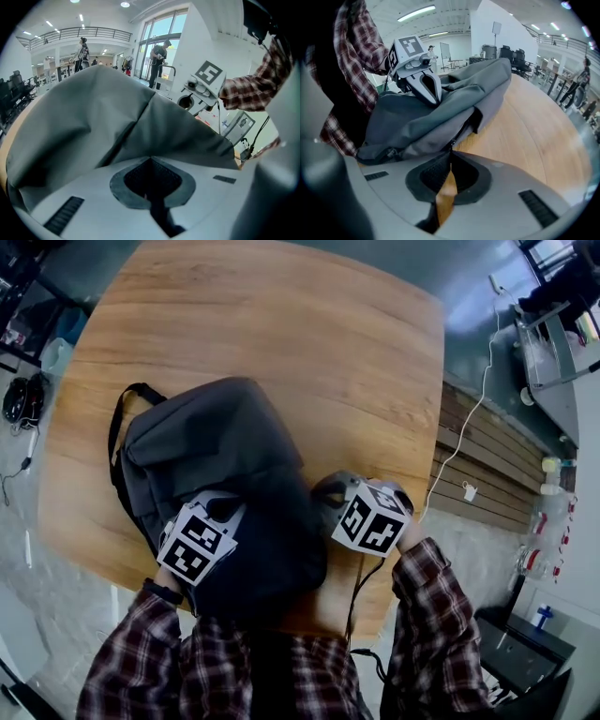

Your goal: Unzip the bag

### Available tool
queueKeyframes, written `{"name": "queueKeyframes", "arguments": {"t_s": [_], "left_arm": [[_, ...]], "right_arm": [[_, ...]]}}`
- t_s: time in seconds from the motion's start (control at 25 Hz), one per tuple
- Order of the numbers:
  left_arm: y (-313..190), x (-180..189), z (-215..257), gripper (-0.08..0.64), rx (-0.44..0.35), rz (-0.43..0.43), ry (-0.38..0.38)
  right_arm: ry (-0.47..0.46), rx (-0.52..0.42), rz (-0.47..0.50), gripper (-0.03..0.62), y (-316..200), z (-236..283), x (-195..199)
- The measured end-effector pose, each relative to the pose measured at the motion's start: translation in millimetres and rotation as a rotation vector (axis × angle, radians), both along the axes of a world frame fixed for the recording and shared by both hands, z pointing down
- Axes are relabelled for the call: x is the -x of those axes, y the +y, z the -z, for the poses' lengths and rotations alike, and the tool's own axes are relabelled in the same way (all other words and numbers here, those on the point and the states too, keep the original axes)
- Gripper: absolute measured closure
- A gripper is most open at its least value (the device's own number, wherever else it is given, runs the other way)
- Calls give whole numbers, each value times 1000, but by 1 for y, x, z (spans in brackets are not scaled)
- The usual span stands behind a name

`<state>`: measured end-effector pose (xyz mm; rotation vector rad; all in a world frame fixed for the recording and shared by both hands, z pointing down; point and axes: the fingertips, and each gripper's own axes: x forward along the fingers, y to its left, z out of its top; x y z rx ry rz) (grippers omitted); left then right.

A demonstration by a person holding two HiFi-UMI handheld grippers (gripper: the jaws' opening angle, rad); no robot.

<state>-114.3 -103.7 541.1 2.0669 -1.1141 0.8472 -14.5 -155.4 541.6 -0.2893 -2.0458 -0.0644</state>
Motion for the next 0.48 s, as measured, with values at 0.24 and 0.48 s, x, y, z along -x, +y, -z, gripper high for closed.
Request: {"name": "queueKeyframes", "arguments": {"t_s": [0.24,0.48], "left_arm": [[-7,2,-4,551,-15,40,-43],[-11,3,-7,551,-28,71,-99]], "right_arm": [[32,71,-113,575,38,-10,-56],[7,124,-277,575,94,-9,-83]]}}
